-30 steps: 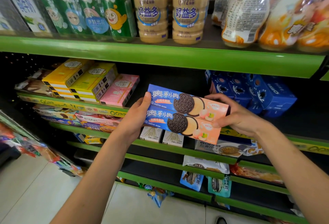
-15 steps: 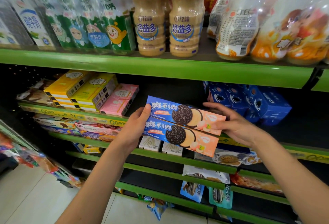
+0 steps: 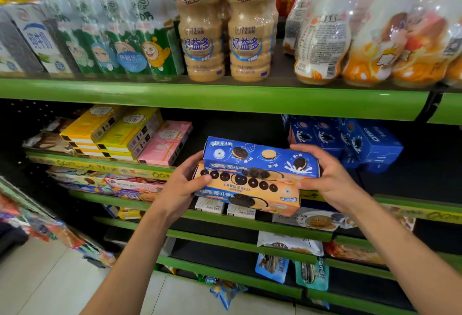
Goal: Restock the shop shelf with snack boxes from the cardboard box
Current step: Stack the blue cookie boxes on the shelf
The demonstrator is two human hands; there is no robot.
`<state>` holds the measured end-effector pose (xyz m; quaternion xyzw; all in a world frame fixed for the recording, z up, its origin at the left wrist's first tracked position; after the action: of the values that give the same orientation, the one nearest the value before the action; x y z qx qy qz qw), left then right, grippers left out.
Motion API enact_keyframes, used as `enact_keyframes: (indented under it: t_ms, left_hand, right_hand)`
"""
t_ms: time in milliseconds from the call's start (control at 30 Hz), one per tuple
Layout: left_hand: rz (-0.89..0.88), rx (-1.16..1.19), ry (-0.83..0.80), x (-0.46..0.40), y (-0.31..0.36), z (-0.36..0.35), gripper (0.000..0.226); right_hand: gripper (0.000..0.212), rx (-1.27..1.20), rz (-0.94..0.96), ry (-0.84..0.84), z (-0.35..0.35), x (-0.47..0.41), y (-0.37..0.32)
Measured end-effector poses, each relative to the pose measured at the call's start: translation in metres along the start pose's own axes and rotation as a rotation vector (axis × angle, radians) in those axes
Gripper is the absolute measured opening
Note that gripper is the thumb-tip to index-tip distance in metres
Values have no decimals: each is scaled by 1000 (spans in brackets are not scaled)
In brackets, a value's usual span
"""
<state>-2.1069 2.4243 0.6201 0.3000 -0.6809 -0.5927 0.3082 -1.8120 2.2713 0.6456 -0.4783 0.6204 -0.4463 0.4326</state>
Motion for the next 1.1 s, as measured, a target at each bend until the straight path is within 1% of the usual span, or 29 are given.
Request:
enact_keyframes:
  t_ms: [200, 333, 400, 567, 600, 667, 733, 800, 867, 900, 1000, 1100]
  left_hand:
    - [-7, -15, -11, 1, 0, 0, 101]
    - [-27, 0, 31, 4, 7, -8, 106]
    - [-39, 10, 40, 7, 13, -12, 105]
    - [-137, -32, 88, 9, 49, -8, 81]
    - [-167, -37, 98, 7, 58, -5, 81]
    - [-200, -53, 134, -1, 72, 4, 83]
    - [-199, -74, 164, -9, 78, 15, 69]
    - [-181, -80, 158, -18, 76, 26, 51]
    - [-152, -67, 141, -24, 73, 32, 36]
    - [-143, -68, 140, -27, 72, 34, 33]
    - [-110, -118, 136, -31, 74, 34, 32]
    - [-84, -327, 123, -31, 81, 33, 26]
  right_hand:
    - [81, 20, -40, 4, 1, 0, -1]
    - [78, 13, -93, -13, -1, 1, -7]
    - [76, -1, -105, -31, -4, 0, -10]
    - [69, -45, -42, -91, -23, -11, -34]
    - [70, -5, -23, -91, -29, -15, -40]
    - [80, 114, 11, -62, -39, -26, -48]
    - [87, 205, 9, -33, -48, -37, -48]
    - [92, 284, 4, -22, -54, -48, -44]
    - [93, 365, 24, 20, -58, -58, -38]
    - [91, 394, 39, 54, -58, -64, -35]
    - [90, 461, 62, 132, -58, -73, -27]
    - [93, 506, 72, 147, -54, -73, -19]
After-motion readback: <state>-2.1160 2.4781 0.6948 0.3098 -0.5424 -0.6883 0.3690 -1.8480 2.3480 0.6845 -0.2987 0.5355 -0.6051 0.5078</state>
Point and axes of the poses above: each hand's wrist, its own x-axis away from the middle knuckle, its own z-axis out of the back of the hand, y = z × x, the point moved 2 cm from there along -x, towards the middle knuckle, and after that the axes turned 9 degrees about -x, right-handed, at the moved point
